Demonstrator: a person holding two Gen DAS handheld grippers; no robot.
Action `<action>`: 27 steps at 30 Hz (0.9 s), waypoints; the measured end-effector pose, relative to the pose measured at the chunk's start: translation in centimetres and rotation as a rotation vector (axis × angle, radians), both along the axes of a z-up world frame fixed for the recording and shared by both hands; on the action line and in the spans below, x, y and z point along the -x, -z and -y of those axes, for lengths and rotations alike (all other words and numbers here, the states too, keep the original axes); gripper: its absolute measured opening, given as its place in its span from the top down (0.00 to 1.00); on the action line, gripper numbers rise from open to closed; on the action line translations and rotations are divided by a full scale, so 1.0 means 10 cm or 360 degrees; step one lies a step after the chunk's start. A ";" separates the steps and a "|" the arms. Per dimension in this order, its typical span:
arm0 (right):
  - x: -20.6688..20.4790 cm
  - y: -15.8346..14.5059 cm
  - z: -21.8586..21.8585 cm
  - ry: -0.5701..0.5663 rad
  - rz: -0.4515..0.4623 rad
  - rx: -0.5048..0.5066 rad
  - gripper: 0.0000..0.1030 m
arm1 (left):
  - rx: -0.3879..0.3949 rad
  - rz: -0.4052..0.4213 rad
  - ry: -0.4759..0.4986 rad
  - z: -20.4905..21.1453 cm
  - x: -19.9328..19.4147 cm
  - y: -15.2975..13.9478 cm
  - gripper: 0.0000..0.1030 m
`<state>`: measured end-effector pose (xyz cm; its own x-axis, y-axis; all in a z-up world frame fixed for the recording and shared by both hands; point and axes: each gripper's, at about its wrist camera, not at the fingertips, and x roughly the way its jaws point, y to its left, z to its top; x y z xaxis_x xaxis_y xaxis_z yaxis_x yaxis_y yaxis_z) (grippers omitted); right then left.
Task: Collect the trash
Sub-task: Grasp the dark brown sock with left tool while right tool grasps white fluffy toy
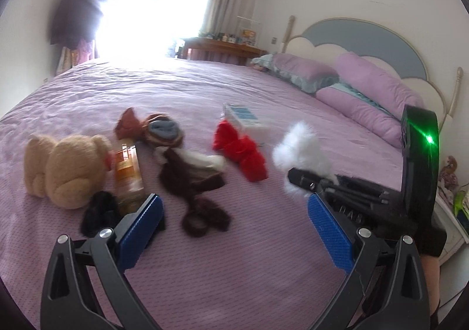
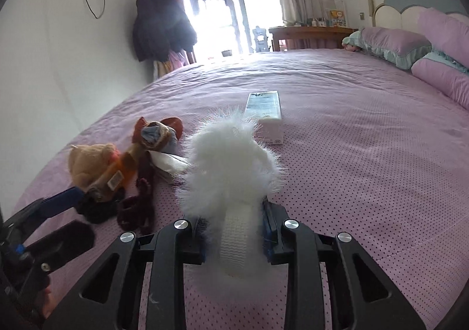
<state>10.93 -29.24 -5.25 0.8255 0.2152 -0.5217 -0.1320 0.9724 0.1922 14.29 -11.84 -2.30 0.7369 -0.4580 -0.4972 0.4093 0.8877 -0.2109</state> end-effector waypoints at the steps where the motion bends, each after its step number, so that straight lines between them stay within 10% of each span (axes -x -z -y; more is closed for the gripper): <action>1: 0.02 0.00 0.04 0.0008 0.0005 -0.0011 0.74 | -0.0003 0.0005 0.0007 0.06 -0.03 -0.02 0.04; 8: 0.11 0.02 0.26 0.0045 0.0031 -0.0097 0.74 | -0.0201 -0.0077 -0.0172 0.35 -0.46 0.02 0.09; 14: 0.14 0.00 0.24 0.0005 0.0046 -0.0100 0.73 | -0.0306 -0.0310 -0.0345 0.34 -0.80 0.35 0.33; 27: 0.18 0.03 0.17 -0.0074 0.0039 -0.0131 0.73 | -0.0135 -0.0407 -0.0308 -0.01 -0.79 0.40 0.82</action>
